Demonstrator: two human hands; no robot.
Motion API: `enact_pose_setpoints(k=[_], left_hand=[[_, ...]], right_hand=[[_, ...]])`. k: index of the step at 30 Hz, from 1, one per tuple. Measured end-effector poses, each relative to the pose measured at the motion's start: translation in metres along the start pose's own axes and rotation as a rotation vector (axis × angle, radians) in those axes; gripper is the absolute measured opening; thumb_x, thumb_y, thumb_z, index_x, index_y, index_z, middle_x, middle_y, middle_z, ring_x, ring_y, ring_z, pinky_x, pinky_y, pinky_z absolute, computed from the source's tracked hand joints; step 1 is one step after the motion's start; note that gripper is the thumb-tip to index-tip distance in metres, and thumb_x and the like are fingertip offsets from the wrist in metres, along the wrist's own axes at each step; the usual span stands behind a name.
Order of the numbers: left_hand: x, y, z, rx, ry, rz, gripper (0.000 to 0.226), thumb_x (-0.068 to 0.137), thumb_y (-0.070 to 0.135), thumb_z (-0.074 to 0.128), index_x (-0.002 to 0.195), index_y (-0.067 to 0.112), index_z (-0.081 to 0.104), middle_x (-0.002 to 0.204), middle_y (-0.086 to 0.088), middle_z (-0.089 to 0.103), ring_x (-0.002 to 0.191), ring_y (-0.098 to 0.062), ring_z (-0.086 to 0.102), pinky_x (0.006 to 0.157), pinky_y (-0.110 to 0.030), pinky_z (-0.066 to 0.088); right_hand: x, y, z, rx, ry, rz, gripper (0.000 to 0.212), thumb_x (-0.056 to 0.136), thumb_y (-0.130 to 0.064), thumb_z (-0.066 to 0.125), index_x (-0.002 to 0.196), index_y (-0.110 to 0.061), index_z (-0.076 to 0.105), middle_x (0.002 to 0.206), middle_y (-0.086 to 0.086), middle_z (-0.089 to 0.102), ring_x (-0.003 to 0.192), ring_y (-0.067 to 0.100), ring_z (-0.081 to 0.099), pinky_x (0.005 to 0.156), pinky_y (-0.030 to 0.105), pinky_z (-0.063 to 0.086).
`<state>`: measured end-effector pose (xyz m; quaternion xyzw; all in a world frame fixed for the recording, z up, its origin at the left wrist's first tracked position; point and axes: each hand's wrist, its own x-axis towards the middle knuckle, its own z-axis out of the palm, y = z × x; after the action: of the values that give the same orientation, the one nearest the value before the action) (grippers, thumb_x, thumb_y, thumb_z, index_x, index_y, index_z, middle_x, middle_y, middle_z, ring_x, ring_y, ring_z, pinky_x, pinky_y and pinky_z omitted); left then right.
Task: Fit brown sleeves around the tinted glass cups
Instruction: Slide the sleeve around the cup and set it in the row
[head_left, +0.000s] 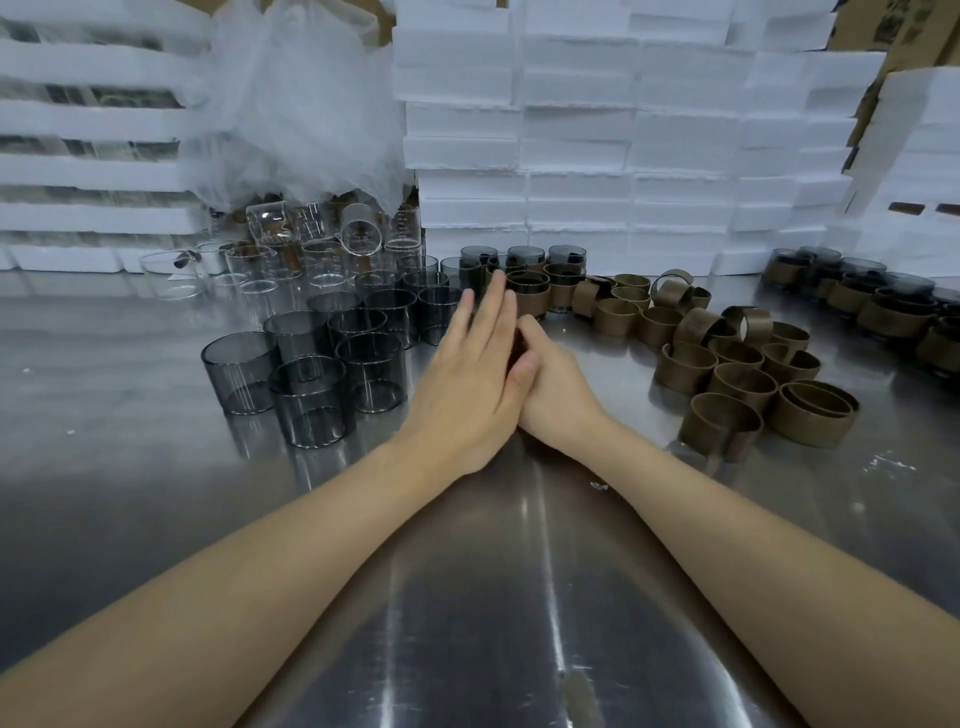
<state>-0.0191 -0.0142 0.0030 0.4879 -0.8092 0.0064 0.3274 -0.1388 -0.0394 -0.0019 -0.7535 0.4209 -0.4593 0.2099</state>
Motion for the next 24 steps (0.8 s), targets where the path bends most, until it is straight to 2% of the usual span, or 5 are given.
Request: enact_pose_setpoints(k=[8, 11, 14, 19, 24], left_hand=[[0.004, -0.01, -0.011, -0.552, 0.242, -0.337, 0.046, 0.106, 0.041, 0.025, 0.147, 0.027, 0.04, 0.124, 0.008, 0.062, 0.118, -0.005, 0.055, 0.103, -0.017, 0.037], [0.012, -0.009, -0.013, -1.016, 0.236, -0.579, 0.044, 0.105, 0.045, 0.025, 0.132, 0.028, 0.055, 0.107, 0.001, 0.072, 0.099, -0.017, 0.067, 0.092, -0.039, 0.053], [0.012, -0.012, -0.017, -1.357, 0.154, -0.763, 0.056, 0.103, 0.054, 0.025, 0.122, 0.021, 0.067, 0.098, -0.01, 0.076, 0.081, -0.022, 0.074, 0.068, -0.035, 0.059], [0.013, -0.02, -0.012, -1.602, 0.026, -0.853, 0.075, 0.099, 0.064, 0.019, 0.112, 0.01, 0.069, 0.103, -0.013, 0.074, 0.095, -0.028, 0.072, 0.074, -0.036, 0.058], [0.017, -0.013, 0.0, -1.42, 0.022, -0.701, 0.073, 0.1, 0.06, 0.014, 0.115, 0.008, 0.063, 0.101, -0.019, 0.07, 0.083, -0.029, 0.07, 0.07, -0.039, 0.059]], right_hand=[[-0.005, -0.009, 0.006, -0.005, -0.123, -0.005, 0.051, 0.062, -0.007, 0.074, 0.076, -0.032, 0.032, 0.063, -0.015, 0.048, 0.057, 0.001, 0.043, 0.051, 0.017, 0.035], [-0.007, -0.013, 0.003, 0.076, -0.185, -0.033, 0.056, 0.065, 0.006, 0.067, 0.083, -0.037, 0.036, 0.083, -0.027, 0.059, 0.073, -0.006, 0.055, 0.06, 0.013, 0.04], [-0.007, -0.016, 0.002, 0.183, -0.262, -0.034, 0.048, 0.071, 0.014, 0.067, 0.089, -0.02, 0.037, 0.096, 0.009, 0.058, 0.081, 0.009, 0.054, 0.067, 0.02, 0.043], [-0.007, -0.017, 0.0, 0.448, -0.401, 0.106, 0.057, 0.065, 0.025, 0.052, 0.115, 0.004, 0.034, 0.097, 0.011, 0.048, 0.08, 0.014, 0.051, 0.065, 0.031, 0.042], [0.0, -0.011, -0.002, 0.449, -0.191, 0.246, 0.079, 0.065, 0.032, 0.035, 0.125, -0.017, 0.04, 0.103, 0.009, 0.053, 0.076, 0.01, 0.055, 0.051, 0.019, 0.043]])
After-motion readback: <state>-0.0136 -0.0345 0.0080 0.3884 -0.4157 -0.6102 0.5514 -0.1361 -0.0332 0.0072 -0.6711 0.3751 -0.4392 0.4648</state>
